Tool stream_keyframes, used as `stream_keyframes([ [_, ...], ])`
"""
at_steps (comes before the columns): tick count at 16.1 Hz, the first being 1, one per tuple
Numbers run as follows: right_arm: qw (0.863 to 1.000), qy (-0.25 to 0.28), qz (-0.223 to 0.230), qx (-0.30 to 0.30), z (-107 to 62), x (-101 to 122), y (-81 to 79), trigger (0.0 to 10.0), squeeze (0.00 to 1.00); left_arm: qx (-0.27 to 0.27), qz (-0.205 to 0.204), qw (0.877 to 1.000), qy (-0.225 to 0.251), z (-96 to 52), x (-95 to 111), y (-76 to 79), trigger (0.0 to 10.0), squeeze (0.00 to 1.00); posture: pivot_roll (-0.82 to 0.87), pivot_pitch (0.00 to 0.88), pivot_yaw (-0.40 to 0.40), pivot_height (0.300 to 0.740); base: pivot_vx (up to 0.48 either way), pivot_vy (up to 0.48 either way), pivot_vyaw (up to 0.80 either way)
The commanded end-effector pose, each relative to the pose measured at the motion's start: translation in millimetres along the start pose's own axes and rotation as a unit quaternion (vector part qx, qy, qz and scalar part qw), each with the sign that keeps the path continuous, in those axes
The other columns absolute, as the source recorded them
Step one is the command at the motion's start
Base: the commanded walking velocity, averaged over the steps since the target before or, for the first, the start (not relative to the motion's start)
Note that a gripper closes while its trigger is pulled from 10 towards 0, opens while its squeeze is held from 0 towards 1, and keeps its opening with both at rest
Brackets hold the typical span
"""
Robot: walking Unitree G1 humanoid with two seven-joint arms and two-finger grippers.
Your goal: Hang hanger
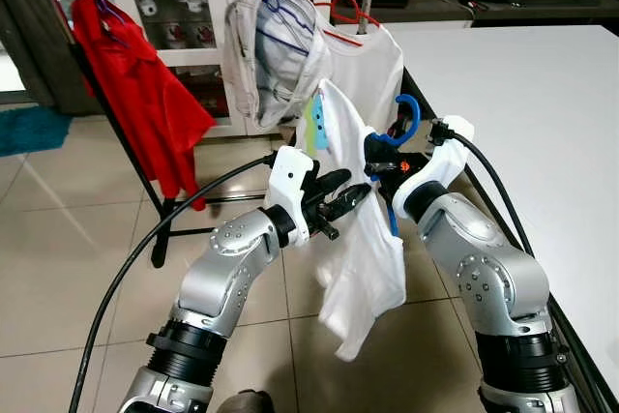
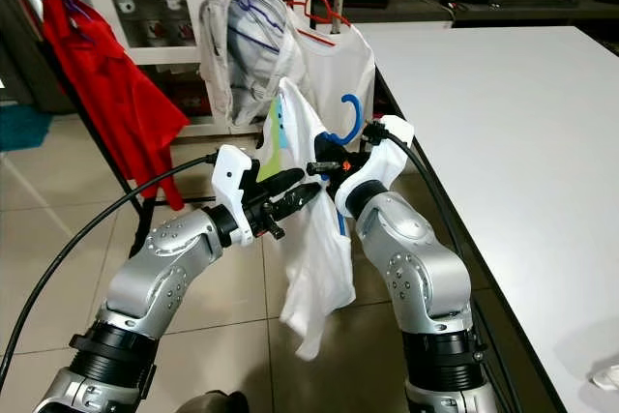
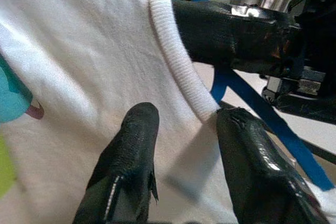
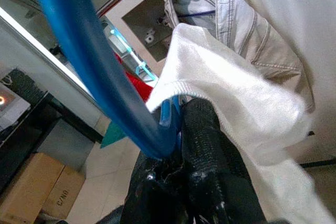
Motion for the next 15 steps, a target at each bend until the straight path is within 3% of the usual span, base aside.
stream_keyframes([
  [1, 1.000, 0.010, -0.004, 0.002, -0.1, 7, 0.5, 10.0, 0.00, -0.007, 0.004, 1.000, 0.003, 2.7, 4, -0.1, 0.0, 0.00, -0.10, 0.000, -0.014, 0.740, 0.000, 0.000, 0.00],
  [15, 1.000, 0.012, -0.004, 0.006, 0.2, 8, -1.2, 10.0, 0.00, -0.039, -0.028, 0.999, 0.018, 12.7, 5, -6.5, 0.0, 0.00, -0.11, 0.000, -0.005, 0.740, 0.000, 0.000, 0.00],
])
Point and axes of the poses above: a point about 5 cm out from each wrist's last joint towards the gripper, its own z axis pointing out of the wrist towards the gripper, its own x axis along the axis of the wrist's last joint, y = z × x, the point moved 3 cm from there along z, pointing out of the wrist towards the gripper, and after that the axes turned 9 degrees about -z, right-handed, at the moved point
